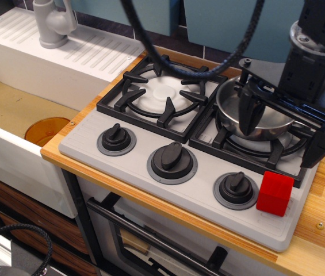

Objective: Put redcube in pan and put pan on stove

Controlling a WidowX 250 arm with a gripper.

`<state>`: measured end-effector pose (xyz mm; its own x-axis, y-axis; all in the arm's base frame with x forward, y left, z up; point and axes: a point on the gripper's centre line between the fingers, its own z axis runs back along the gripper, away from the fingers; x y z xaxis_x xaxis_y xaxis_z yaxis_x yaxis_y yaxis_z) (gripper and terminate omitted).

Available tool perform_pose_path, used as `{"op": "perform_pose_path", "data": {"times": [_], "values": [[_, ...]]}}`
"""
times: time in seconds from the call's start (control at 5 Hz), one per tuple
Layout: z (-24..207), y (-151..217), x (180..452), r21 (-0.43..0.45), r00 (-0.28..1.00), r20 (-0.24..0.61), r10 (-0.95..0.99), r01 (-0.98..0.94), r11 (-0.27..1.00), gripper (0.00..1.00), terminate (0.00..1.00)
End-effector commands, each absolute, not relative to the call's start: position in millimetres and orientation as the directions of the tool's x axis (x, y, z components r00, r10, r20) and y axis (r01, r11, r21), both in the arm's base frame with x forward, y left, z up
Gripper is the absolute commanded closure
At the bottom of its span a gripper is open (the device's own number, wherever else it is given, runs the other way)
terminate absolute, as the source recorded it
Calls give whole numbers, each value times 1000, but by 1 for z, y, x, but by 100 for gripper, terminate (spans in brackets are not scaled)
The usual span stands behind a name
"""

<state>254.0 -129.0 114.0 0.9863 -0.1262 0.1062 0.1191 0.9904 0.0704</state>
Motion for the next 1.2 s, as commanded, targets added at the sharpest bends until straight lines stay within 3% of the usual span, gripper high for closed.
{"op": "perform_pose_path", "data": {"times": [0.0, 0.4, 1.0], "values": [[114, -129, 254, 70, 986, 106, -126, 119, 990, 0, 0], [87, -130, 262, 36, 977, 165, -135, 131, 991, 0, 0], [64, -132, 267, 32, 967, 209, -142, 138, 990, 0, 0]]}}
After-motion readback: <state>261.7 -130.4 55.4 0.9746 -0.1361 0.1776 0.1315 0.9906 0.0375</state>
